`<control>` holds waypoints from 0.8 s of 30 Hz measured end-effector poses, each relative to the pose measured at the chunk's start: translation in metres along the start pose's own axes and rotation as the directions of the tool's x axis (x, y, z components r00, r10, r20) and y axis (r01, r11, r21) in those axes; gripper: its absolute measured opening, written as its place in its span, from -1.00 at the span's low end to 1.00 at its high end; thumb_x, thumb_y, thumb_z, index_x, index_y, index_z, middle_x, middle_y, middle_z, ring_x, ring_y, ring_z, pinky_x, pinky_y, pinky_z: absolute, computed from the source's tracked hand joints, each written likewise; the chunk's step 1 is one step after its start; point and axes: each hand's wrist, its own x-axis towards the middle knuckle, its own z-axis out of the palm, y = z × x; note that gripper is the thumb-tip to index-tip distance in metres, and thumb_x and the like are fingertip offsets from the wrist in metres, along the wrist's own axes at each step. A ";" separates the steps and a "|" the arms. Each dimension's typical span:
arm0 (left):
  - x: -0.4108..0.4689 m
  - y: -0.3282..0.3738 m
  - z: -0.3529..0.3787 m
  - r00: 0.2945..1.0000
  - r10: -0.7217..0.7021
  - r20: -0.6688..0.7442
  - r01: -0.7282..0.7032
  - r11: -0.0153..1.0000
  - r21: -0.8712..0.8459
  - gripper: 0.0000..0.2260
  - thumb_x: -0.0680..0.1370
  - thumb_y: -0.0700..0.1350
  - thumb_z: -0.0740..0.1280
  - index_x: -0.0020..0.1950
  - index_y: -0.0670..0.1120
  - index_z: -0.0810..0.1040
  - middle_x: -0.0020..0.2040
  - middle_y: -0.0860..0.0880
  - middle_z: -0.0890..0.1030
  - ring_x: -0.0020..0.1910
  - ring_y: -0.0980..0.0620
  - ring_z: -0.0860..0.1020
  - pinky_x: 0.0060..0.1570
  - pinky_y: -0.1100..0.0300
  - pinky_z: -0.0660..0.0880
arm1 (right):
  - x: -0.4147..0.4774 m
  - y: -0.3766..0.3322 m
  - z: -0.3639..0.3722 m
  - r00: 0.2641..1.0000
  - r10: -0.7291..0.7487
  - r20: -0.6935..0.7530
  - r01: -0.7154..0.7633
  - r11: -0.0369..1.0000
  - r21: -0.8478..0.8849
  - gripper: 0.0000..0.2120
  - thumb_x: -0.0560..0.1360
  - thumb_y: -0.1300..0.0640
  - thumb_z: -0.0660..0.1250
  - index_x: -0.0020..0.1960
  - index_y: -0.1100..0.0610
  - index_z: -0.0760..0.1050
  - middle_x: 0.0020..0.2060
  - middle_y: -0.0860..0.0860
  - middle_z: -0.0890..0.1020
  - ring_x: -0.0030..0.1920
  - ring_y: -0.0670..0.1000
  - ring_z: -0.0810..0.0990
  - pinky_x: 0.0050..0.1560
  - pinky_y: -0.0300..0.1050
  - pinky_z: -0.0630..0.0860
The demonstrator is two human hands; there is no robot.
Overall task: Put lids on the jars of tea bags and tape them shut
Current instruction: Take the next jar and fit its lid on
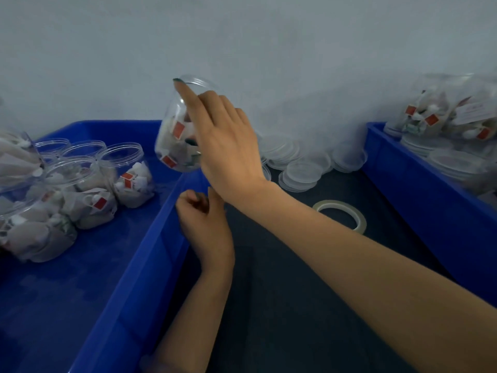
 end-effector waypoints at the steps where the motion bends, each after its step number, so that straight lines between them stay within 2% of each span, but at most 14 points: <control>1: -0.003 0.001 0.000 1.000 0.015 0.005 -0.015 1.000 -0.016 -0.78 0.55 -0.19 0.43 -0.09 -0.02 0.39 -0.18 0.06 0.50 -0.29 0.28 0.49 -0.22 0.36 0.49 | -0.005 0.006 -0.005 1.000 0.005 0.001 -0.005 1.000 0.003 -0.38 0.49 0.38 0.21 0.55 0.19 0.30 0.13 0.05 0.59 0.10 0.07 0.53 0.07 -0.09 0.37; 2: -0.008 0.005 0.001 0.999 0.028 0.026 -0.028 1.000 0.000 -0.76 0.51 -0.15 0.48 -0.01 0.01 0.42 -0.08 0.07 0.54 -0.18 0.30 0.53 -0.12 0.36 0.52 | -0.012 0.012 -0.010 1.000 0.010 0.013 -0.010 1.000 0.000 -0.37 0.47 0.36 0.30 0.54 0.19 0.32 0.13 0.05 0.60 0.11 0.07 0.54 0.08 -0.10 0.35; 4: -0.017 0.009 0.004 0.994 0.082 0.068 -0.085 0.995 0.045 -0.50 0.41 -0.10 0.55 0.26 0.00 0.41 0.23 0.03 0.50 0.17 0.23 0.50 0.17 0.33 0.48 | -0.027 0.025 -0.018 0.997 0.018 0.075 -0.017 1.000 -0.012 -0.34 0.45 0.34 0.36 0.53 0.17 0.34 0.15 0.03 0.60 0.14 0.08 0.53 0.10 -0.11 0.32; 5: -0.020 0.009 0.006 0.987 0.128 0.098 -0.135 0.988 0.077 -0.35 0.38 -0.08 0.55 0.40 -0.04 0.35 0.36 0.01 0.43 0.29 0.18 0.45 0.25 0.38 0.43 | -0.036 0.031 -0.020 0.993 0.025 0.120 -0.023 1.000 -0.017 -0.33 0.44 0.35 0.36 0.53 0.16 0.35 0.17 0.02 0.60 0.16 0.07 0.53 0.11 -0.12 0.30; 6: -0.023 0.009 0.007 0.975 0.175 0.139 -0.193 0.973 0.127 -0.28 0.37 -0.07 0.53 0.47 -0.06 0.31 0.42 0.00 0.38 0.35 0.17 0.40 0.24 0.45 0.38 | -0.046 0.036 -0.021 0.986 0.024 0.166 -0.021 1.000 -0.019 -0.32 0.43 0.36 0.37 0.52 0.16 0.36 0.18 0.02 0.59 0.18 0.07 0.52 0.11 -0.13 0.28; 8: -0.024 0.009 0.010 0.935 0.250 0.251 -0.303 0.932 0.201 -0.44 0.43 -0.05 0.48 0.39 0.04 0.38 0.33 0.18 0.46 0.29 0.25 0.44 0.13 0.49 0.38 | -0.066 0.044 -0.021 0.967 0.007 0.256 -0.010 1.000 0.010 -0.35 0.44 0.37 0.37 0.51 0.15 0.38 0.23 0.03 0.58 0.23 0.09 0.51 0.13 -0.15 0.25; 10: -0.024 0.006 0.010 0.899 0.262 0.351 -0.342 0.921 0.189 -0.57 0.50 -0.11 0.46 0.24 0.22 0.38 0.10 0.35 0.53 0.10 0.36 0.53 -0.01 0.50 0.40 | -0.082 0.051 -0.021 0.949 -0.016 0.314 -0.013 0.996 0.090 -0.40 0.46 0.38 0.36 0.48 0.16 0.41 0.24 0.05 0.58 0.29 0.11 0.49 0.15 -0.20 0.19; 14: -0.028 -0.001 0.010 0.857 0.202 0.474 -0.319 0.930 0.180 -0.64 0.54 -0.18 0.41 0.11 0.21 0.34 0.01 0.14 0.56 -0.05 0.27 0.57 -0.13 0.44 0.44 | -0.100 0.058 -0.026 0.938 -0.101 0.333 0.030 0.977 0.212 -0.52 0.46 0.37 0.33 0.38 0.19 0.53 0.19 0.05 0.62 0.26 0.11 0.53 0.12 -0.16 0.23; 16: -0.031 -0.005 0.012 0.845 0.167 0.508 -0.291 0.940 0.176 -0.70 0.54 -0.12 0.39 0.15 0.14 0.35 0.06 0.14 0.55 0.01 0.27 0.56 -0.08 0.45 0.44 | -0.106 0.064 -0.030 0.931 -0.142 0.336 0.048 0.961 0.273 -0.57 0.50 0.32 0.27 0.35 0.19 0.55 0.18 0.04 0.63 0.23 0.07 0.53 0.14 -0.12 0.29; 18: -0.033 -0.006 0.013 0.827 0.116 0.549 -0.253 0.951 0.179 -0.60 0.46 0.01 0.42 0.22 0.14 0.35 0.10 0.19 0.53 0.09 0.27 0.55 -0.03 0.47 0.44 | -0.110 0.075 -0.036 0.938 -0.148 0.312 0.029 0.934 0.355 -0.64 0.57 0.23 0.24 0.34 0.16 0.56 0.17 0.01 0.63 0.22 0.00 0.52 0.18 -0.15 0.33; 19: -0.034 -0.006 0.013 0.815 0.098 0.571 -0.234 0.958 0.169 -0.50 0.39 0.07 0.47 0.26 0.16 0.34 0.13 0.22 0.53 0.12 0.30 0.54 0.00 0.49 0.44 | -0.111 0.083 -0.036 0.954 -0.105 0.281 -0.017 0.917 0.400 -0.68 0.61 0.18 0.21 0.32 0.15 0.56 0.16 -0.01 0.63 0.20 -0.01 0.53 0.20 -0.15 0.37; 21: -0.034 -0.008 0.013 0.785 0.082 0.614 -0.219 0.964 0.151 -0.29 0.29 0.10 0.59 0.35 0.19 0.33 0.23 0.24 0.51 0.22 0.32 0.49 0.08 0.47 0.45 | -0.110 0.103 -0.033 0.972 0.130 0.198 -0.211 0.852 0.479 -0.70 0.65 0.14 0.16 0.28 0.14 0.57 0.14 -0.03 0.63 0.19 -0.01 0.56 0.24 -0.10 0.46; 23: -0.034 -0.010 0.012 0.751 0.081 0.655 -0.240 0.958 0.157 -0.20 0.25 0.12 0.60 0.40 0.24 0.29 0.30 0.26 0.47 0.29 0.30 0.46 0.13 0.42 0.43 | -0.106 0.132 -0.022 0.916 0.369 0.157 -0.399 0.790 0.466 -0.77 0.66 0.20 0.20 0.24 0.12 0.57 0.13 0.00 0.63 0.18 0.01 0.59 0.21 0.01 0.53; 24: -0.035 -0.010 0.011 0.736 0.076 0.672 -0.246 0.956 0.162 -0.19 0.24 0.16 0.58 0.40 0.27 0.27 0.31 0.27 0.46 0.30 0.29 0.45 0.14 0.40 0.42 | -0.105 0.149 -0.014 0.880 0.433 0.197 -0.475 0.803 0.360 -0.78 0.65 0.23 0.24 0.23 0.11 0.56 0.15 0.02 0.62 0.18 0.03 0.58 0.19 0.02 0.53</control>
